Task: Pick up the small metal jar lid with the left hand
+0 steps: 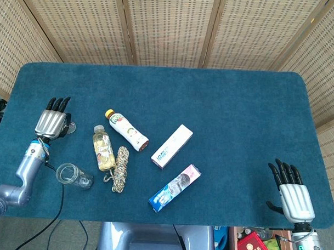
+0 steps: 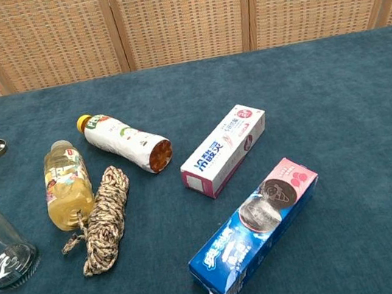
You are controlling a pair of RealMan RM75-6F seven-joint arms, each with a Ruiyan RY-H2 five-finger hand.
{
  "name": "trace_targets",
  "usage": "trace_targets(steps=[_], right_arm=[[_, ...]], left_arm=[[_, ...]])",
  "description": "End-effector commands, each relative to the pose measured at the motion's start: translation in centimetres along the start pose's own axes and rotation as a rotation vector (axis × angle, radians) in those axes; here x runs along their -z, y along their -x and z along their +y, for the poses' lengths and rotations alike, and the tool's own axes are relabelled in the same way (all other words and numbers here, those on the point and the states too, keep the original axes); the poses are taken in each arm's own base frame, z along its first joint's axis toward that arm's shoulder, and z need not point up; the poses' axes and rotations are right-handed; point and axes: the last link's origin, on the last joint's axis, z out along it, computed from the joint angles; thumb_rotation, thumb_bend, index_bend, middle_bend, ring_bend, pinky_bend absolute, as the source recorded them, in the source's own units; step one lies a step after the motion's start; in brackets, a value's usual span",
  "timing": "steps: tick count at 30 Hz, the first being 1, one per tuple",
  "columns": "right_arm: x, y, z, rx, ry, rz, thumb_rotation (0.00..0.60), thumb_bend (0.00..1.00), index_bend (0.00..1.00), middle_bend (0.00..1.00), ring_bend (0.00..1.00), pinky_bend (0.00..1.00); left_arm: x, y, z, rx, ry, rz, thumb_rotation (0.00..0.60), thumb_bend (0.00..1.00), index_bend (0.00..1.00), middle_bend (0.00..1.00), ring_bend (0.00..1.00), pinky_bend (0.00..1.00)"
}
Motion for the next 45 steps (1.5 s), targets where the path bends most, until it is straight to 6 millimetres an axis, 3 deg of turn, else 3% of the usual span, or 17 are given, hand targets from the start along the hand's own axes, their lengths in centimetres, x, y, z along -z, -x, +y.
trace_targets(steps=[1,16,23,34,45], right_arm=[[0.0,0.0,-0.1,0.002,-0.003,-0.001,0.6,0.0,0.0,0.0,0.0,0.0],[0.2,0.1,-0.4,0.009,-0.015,0.001,0.6,0.0,0.0,0.0,0.0,0.0],[0.3,0.1,-0.5,0.012,-0.019,0.002,0.6,0.0,0.0,0.0,0.0,0.0],[0.4,-0.3,-0.4,0.002,-0.02,0.013,0.6,0.0,0.0,0.0,0.0,0.0],[0.4,-0.4,-0.3,-0.009,-0.018,0.016,0.6,0.0,0.0,0.0,0.0,0.0]], left_arm=[[1.4,-1.5,-1.0,-0.002,-0.002,0.043,0.6,0.42,0.61,0.0,0.0,0.0],[7.5,-9.1,-3.4,0.033,0.012,0.182,0.6,0.42,0.62,0.0,0.0,0.0],[10.2,-12.1,-3.3,0.074,0.05,0.204,0.6,0.42,0.62,0.0,0.0,0.0],[13.3,-13.4,-0.1,0.073,0.179,0.195,0.6,0.42,0.62,0.0,0.0,0.0],[16.0,-12.0,2.0,0.08,0.277,0.169,0.6,0.42,0.62,0.0,0.0,0.0]])
